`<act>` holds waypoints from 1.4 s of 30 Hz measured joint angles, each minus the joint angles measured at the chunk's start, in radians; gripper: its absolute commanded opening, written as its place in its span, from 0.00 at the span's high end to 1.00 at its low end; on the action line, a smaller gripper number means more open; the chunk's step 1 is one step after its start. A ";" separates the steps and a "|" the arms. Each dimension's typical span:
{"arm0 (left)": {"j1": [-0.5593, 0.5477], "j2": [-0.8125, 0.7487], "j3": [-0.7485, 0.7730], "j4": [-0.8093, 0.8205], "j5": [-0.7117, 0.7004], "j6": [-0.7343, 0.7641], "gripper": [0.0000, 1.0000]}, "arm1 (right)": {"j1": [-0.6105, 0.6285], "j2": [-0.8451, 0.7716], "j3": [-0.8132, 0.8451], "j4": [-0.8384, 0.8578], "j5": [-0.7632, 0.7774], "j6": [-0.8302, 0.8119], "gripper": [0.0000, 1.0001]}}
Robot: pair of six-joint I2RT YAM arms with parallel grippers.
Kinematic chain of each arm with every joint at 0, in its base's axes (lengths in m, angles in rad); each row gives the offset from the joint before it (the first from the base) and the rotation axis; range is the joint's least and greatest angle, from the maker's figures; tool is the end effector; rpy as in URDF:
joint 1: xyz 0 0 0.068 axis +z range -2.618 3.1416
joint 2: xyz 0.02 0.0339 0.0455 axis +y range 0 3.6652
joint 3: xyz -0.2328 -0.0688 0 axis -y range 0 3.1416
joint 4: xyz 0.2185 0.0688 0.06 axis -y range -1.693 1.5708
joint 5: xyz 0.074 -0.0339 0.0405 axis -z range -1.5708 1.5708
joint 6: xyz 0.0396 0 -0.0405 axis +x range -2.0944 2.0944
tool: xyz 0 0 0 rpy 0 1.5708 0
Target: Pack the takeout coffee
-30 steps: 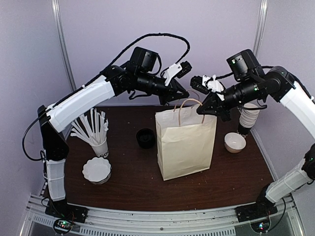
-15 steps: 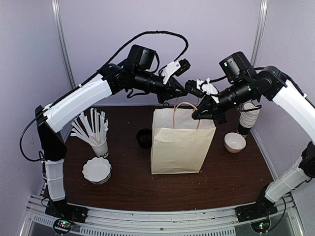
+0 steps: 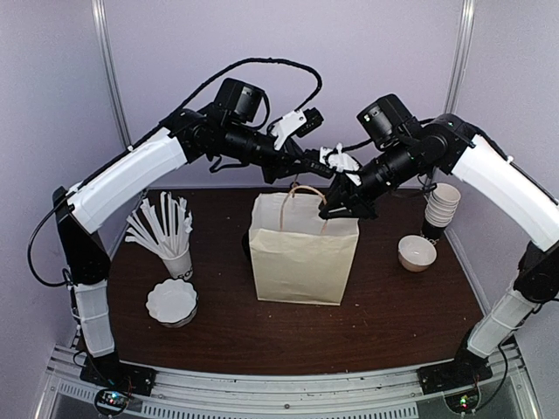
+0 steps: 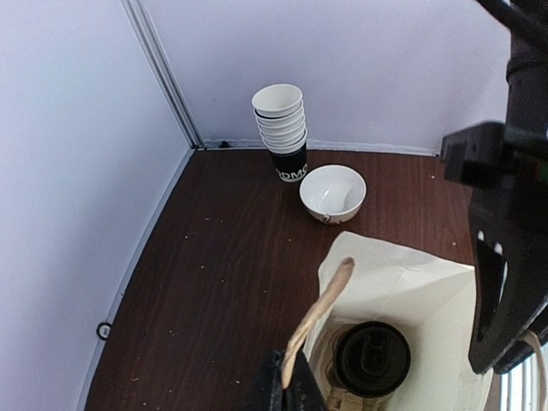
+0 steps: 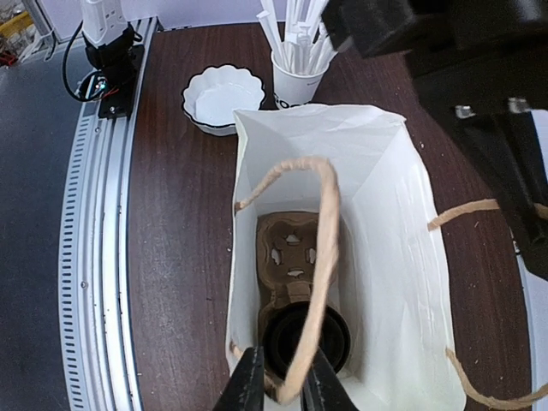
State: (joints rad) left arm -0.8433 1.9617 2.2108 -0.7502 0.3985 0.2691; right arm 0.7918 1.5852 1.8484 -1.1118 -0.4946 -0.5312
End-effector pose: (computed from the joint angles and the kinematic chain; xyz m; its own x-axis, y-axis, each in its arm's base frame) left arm 0.2562 -0.3109 0.3877 -0.0648 0.4412 -0.8950 0.9667 0.2504 0.0535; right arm 0.1908 0.2201 0.3794 -0.0256 -0.6605 -0.7504 -0.9972 0.0701 -0.0278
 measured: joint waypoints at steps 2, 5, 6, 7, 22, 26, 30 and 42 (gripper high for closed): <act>0.000 0.000 -0.012 0.004 -0.007 -0.006 0.85 | 0.000 -0.001 0.002 0.000 0.007 0.003 0.73; -0.001 0.000 -0.019 0.014 -0.031 -0.006 0.76 | 0.000 -0.003 0.007 0.002 0.031 0.006 0.67; -0.001 0.000 -0.019 0.021 -0.040 -0.005 0.71 | 0.000 -0.005 0.008 0.002 0.040 0.006 0.65; -0.001 0.000 -0.019 0.029 -0.049 -0.005 0.66 | 0.000 -0.006 0.010 0.002 0.051 0.002 0.62; -0.001 -0.048 -0.023 -0.046 -0.097 0.011 0.28 | -0.009 -0.130 0.007 -0.029 0.108 -0.017 0.31; -0.001 -0.243 -0.187 -0.095 -0.195 0.010 0.29 | -0.051 -0.243 -0.072 -0.027 0.102 -0.023 0.30; -0.001 -0.460 -0.338 -0.136 -0.364 -0.039 0.35 | -0.133 -0.315 -0.134 -0.029 0.082 -0.022 0.30; 0.009 -0.624 -0.613 -0.478 -0.859 -0.582 0.41 | -0.360 -0.364 -0.314 -0.002 -0.009 0.029 0.31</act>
State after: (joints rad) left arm -0.8341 1.3373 1.5974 -1.2278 -0.4610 -0.3126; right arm 0.4313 1.2209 1.5341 -1.1141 -0.5037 -0.5026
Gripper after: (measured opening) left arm 0.599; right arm 0.695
